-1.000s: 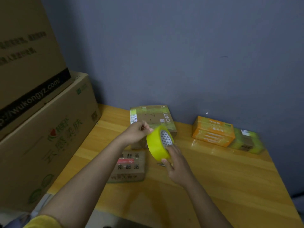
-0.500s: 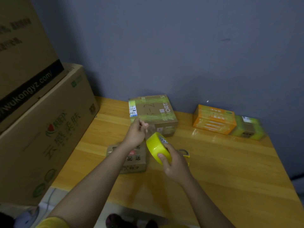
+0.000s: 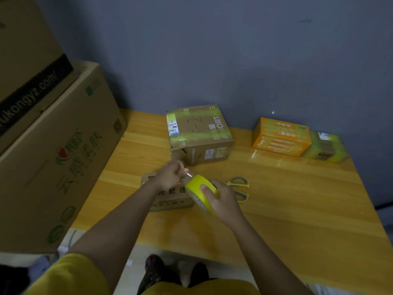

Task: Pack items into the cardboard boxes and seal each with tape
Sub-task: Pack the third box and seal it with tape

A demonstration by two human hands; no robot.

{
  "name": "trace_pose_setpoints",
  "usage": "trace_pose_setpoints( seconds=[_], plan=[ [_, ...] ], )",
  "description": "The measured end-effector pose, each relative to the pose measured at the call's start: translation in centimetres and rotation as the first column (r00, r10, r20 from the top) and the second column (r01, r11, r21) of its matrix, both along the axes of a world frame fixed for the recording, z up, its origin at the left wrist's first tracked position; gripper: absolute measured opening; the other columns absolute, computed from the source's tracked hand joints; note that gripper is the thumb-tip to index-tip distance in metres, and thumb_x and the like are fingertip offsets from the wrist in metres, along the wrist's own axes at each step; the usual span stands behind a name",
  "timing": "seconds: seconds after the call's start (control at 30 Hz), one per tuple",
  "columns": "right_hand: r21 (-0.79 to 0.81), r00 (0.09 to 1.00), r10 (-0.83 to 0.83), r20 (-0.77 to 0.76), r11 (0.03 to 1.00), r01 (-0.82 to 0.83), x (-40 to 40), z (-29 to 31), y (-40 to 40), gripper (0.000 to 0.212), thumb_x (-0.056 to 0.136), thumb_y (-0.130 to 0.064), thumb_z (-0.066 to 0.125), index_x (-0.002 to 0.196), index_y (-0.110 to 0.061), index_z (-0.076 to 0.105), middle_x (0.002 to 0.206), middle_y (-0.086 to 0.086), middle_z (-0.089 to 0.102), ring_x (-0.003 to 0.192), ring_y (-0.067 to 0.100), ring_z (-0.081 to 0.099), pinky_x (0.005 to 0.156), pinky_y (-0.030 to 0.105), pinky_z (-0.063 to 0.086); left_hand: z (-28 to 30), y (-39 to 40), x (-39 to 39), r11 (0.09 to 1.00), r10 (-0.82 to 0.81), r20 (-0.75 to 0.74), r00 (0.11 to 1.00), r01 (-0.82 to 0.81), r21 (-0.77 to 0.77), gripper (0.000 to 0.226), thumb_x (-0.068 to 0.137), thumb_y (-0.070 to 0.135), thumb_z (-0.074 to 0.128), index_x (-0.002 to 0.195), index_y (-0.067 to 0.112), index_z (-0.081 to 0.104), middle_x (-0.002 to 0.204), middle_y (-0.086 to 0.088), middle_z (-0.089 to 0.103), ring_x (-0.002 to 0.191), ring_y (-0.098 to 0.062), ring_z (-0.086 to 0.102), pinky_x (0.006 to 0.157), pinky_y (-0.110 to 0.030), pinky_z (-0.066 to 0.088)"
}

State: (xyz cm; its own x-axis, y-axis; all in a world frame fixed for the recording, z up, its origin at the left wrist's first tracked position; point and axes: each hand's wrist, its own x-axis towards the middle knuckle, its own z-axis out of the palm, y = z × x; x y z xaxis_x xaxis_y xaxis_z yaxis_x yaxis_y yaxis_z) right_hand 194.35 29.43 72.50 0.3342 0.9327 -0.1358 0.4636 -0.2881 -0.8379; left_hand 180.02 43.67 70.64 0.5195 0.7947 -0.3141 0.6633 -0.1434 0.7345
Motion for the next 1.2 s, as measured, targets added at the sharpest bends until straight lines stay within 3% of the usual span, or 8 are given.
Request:
trace_pose_setpoints(
  seconds=[0.17,0.3,0.4,0.5,0.67,0.8,1.03,1.2],
  plan=[
    [-0.119,0.991,-0.085,-0.1,0.99,0.073,-1.9,-0.8,0.6,0.048,0.094,-0.046,0.054,0.123,-0.007,0.061,0.123,0.011,0.062,0.114,0.027,0.056,0.091,0.036,0.043,-1.3,0.3,-0.8,0.991,-0.04,-0.016,0.999,0.038,-0.125,0.025,0.1,0.031,0.045,0.078,0.021,0.042,0.077,0.0,0.046,0.068,-0.014,0.041,0.063,-0.031,0.034],
    [-0.179,0.977,-0.125,-0.172,0.979,0.094,-1.6,-1.3,0.8,0.05,0.096,-0.037,0.055,0.137,-0.008,0.052,0.14,0.006,0.052,0.129,0.023,0.047,0.102,0.033,0.038,-2.1,0.3,-1.0,0.982,0.117,0.005,0.993,-0.115,-0.153,0.026,0.099,0.032,0.048,0.075,0.021,0.044,0.076,0.002,0.046,0.084,-0.021,0.044,0.076,-0.035,0.034],
    [-0.15,1.0,-0.028,-0.002,0.988,0.027,0.1,-1.1,1.9,0.05,0.091,-0.04,0.062,0.131,-0.01,0.058,0.135,0.006,0.056,0.128,0.024,0.049,0.102,0.033,0.038,-1.9,-1.6,-0.1,0.92,0.367,-0.002,0.93,-0.363,-0.144,0.026,0.102,0.029,0.044,0.091,0.008,0.053,0.097,-0.004,0.053,0.097,-0.02,0.048,0.072,-0.028,0.019],
    [-0.245,0.986,0.133,0.097,0.964,-0.106,2.2,0.6,4.7,0.047,0.092,-0.037,0.061,0.131,-0.01,0.058,0.138,0.008,0.053,0.129,0.026,0.047,0.103,0.035,0.038,-2.0,-3.3,0.9,0.783,0.596,-0.063,0.8,-0.597,-0.176,0.032,0.103,0.033,0.04,0.111,0.006,0.056,0.112,-0.012,0.054,0.113,-0.032,0.05,0.081,-0.029,0.027],
    [-0.296,0.963,0.269,0.029,0.922,-0.248,3.2,3.0,6.8,0.038,0.095,-0.034,0.058,0.122,-0.009,0.06,0.126,0.01,0.058,0.118,0.029,0.053,0.094,0.043,0.044,-1.9,-2.7,1.2,0.718,0.69,-0.026,0.724,-0.688,-0.104,0.014,0.101,0.03,0.042,0.089,0.023,0.045,0.126,-0.002,0.043,0.116,-0.028,0.037,0.105,-0.041,0.024],
    [-0.208,0.979,0.197,-0.045,0.957,-0.202,3.2,4.1,6.1,0.04,0.094,-0.043,0.056,0.111,-0.008,0.065,0.113,0.009,0.063,0.104,0.026,0.06,0.09,0.046,0.048,0.2,-1.1,-0.1,0.76,0.641,0.154,0.752,-0.65,0.01,0.021,0.1,0.024,0.044,0.079,0.025,0.044,0.1,0.006,0.049,0.102,-0.017,0.037,0.095,-0.037,0.022],
    [-0.418,0.977,0.17,0.132,0.903,-0.101,5.9,1.7,4.8,0.087,0.077,-0.07,0.06,0.138,-0.009,0.051,0.148,0.004,0.045,0.133,0.023,0.045,0.106,0.038,0.039,-0.7,-0.7,-2.7,0.766,0.625,0.311,0.716,-0.639,-0.067,0.03,0.099,0.021,0.05,0.072,0.023,0.038,0.076,0.006,0.047,0.082,-0.018,0.047,0.063,-0.022,0.037],
    [-0.408,0.928,0.268,0.259,0.901,-0.147,4.2,-0.8,4.0,0.051,0.084,-0.067,0.054,0.111,-0.025,0.068,0.119,-0.004,0.064,0.112,0.024,0.06,0.072,0.03,0.045,-3.4,-1.2,-3.5,0.71,0.701,0.253,0.667,-0.688,-0.153,0.029,0.099,0.017,0.05,0.072,0.017,0.039,0.074,0.003,0.045,0.082,-0.02,0.046,0.056,-0.03,0.03]
  ],
)
